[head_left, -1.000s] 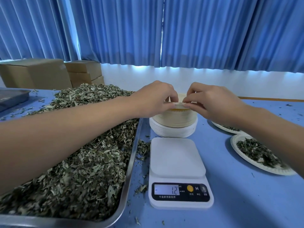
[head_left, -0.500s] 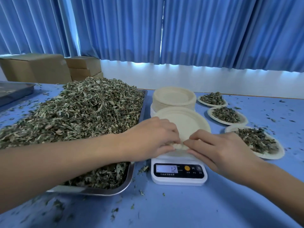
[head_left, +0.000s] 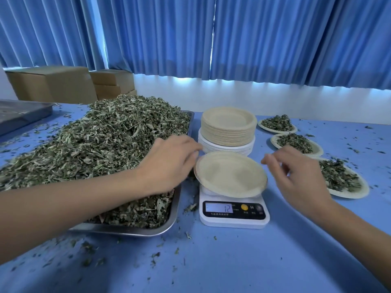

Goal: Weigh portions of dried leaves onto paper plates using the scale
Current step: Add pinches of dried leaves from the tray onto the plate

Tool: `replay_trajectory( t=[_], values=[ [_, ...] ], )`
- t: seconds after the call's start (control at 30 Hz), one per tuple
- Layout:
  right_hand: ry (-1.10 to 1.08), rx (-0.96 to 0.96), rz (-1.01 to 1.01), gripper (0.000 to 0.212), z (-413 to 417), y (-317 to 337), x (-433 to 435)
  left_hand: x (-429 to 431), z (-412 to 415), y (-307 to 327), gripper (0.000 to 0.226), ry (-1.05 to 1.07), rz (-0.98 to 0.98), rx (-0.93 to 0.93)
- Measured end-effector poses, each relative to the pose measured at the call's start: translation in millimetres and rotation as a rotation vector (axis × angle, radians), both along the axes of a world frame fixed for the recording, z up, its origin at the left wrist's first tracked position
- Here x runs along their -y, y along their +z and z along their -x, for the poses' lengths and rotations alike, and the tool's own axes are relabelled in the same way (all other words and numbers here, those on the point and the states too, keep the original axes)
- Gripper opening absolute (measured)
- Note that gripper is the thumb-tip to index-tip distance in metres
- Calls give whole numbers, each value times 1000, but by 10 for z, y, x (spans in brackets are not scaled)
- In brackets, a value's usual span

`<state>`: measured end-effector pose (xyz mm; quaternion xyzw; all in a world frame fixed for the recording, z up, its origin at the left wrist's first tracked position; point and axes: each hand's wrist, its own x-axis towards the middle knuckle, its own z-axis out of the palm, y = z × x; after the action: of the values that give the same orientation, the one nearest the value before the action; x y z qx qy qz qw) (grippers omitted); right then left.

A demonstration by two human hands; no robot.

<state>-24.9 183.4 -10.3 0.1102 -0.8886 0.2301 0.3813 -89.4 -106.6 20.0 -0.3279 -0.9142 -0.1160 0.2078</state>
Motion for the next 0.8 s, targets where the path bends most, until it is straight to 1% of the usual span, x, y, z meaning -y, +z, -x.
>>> replay_trajectory(
  t=[0.03, 0.1, 0.13, 0.17, 0.23, 0.27, 0.33, 0.47, 0.5, 0.6, 0.63, 0.7, 0.8],
  values=[
    [-41, 33, 74, 36, 76, 11, -54, 35, 49, 1, 33, 98, 4, 45],
    [-118, 127, 179, 37, 219, 9, -155, 110, 128, -5, 28, 265, 77, 206],
    [-147, 173, 211, 38, 274, -14, -197, 139, 141, -21, 24, 315, 143, 284],
    [-170, 212, 235, 39, 312, -56, -232, 161, 139, -50, 22, 339, 229, 323],
    [-208, 281, 255, 40, 351, -166, -281, 174, 118, -131, 19, 341, 372, 280],
    [-229, 317, 240, 41, 356, -220, -295, 168, 109, -156, 18, 329, 397, 238],
    [-252, 374, 180, 42, 357, -296, -310, 146, 97, -161, 16, 295, 394, 201],
    [-258, 384, 145, 41, 355, -306, -330, 109, 82, -42, 12, 271, 430, 234],
    [-259, 386, 142, 40, 351, -308, -332, 100, 72, 6, 15, 300, 471, 236],
    [-267, 388, 140, 39, 341, -313, -332, 55, 45, 147, 44, 487, 733, 279],
    [-271, 388, 139, 39, 337, -313, -332, 32, 33, 164, 49, 532, 791, 318],
    [-276, 389, 136, 39, 332, -308, -324, -6, 20, 137, 42, 537, 812, 380],
    [-279, 391, 114, 41, 322, -300, -302, -33, 39, 92, 28, 446, 723, 325]
  ],
)
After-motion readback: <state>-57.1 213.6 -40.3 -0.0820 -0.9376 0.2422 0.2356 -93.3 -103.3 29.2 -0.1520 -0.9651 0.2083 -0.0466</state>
